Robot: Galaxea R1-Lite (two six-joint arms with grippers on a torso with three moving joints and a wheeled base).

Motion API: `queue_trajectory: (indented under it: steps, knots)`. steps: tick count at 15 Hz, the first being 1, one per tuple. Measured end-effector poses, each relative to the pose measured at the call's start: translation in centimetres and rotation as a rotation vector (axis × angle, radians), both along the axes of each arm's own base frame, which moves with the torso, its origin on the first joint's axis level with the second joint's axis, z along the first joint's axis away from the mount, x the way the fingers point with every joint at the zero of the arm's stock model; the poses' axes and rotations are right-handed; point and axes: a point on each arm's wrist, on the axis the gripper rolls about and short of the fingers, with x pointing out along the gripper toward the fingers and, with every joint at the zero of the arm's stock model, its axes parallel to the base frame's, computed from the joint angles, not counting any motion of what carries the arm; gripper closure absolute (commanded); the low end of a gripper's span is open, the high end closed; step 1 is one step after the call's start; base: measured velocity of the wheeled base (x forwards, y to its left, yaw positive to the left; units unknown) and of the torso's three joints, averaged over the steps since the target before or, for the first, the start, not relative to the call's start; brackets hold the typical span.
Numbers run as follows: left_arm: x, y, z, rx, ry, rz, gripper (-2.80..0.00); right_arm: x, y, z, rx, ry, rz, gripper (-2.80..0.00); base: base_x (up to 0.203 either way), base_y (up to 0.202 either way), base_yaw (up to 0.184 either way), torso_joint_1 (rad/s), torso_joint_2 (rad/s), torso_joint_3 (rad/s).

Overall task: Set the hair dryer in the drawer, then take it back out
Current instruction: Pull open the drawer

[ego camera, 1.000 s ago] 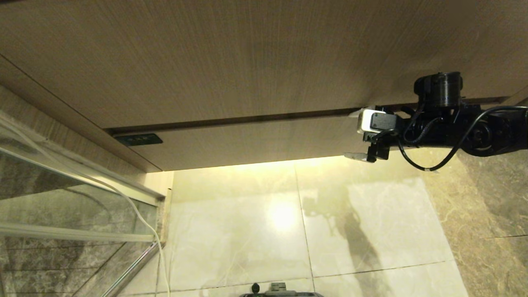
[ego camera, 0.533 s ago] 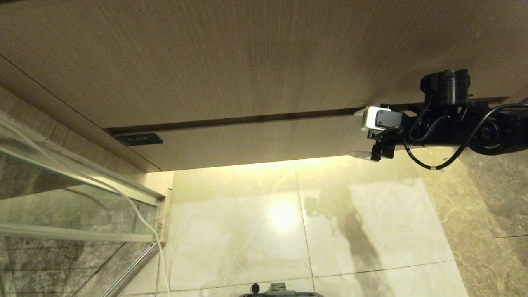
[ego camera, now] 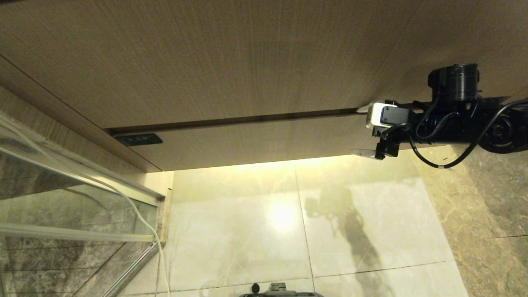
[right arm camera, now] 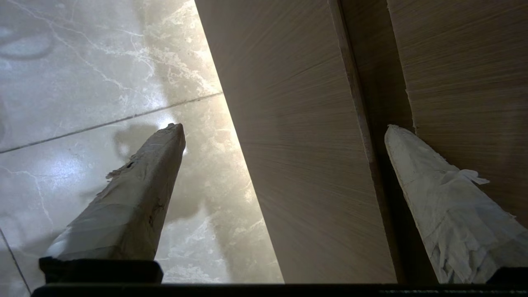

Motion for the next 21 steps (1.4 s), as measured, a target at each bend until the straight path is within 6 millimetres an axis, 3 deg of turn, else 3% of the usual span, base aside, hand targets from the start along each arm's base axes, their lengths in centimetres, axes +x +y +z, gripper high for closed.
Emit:
queue_trajectory:
  steps: [14, 21]
  knots:
    - [0.0, 0.0, 0.0, 0.0, 0.0, 0.0, 0.0, 2.4, 0.4, -2.0, 0.022, -0.034, -0.006, -2.8, 0.0, 0.0, 0.0, 0.0, 0.0, 0.0]
    - [0.0, 0.0, 0.0, 0.0, 0.0, 0.0, 0.0, 2.7, 0.4, -3.9, -0.01, 0.061, -0.04, -2.8, 0.0, 0.0, 0.0, 0.0, 0.0, 0.0]
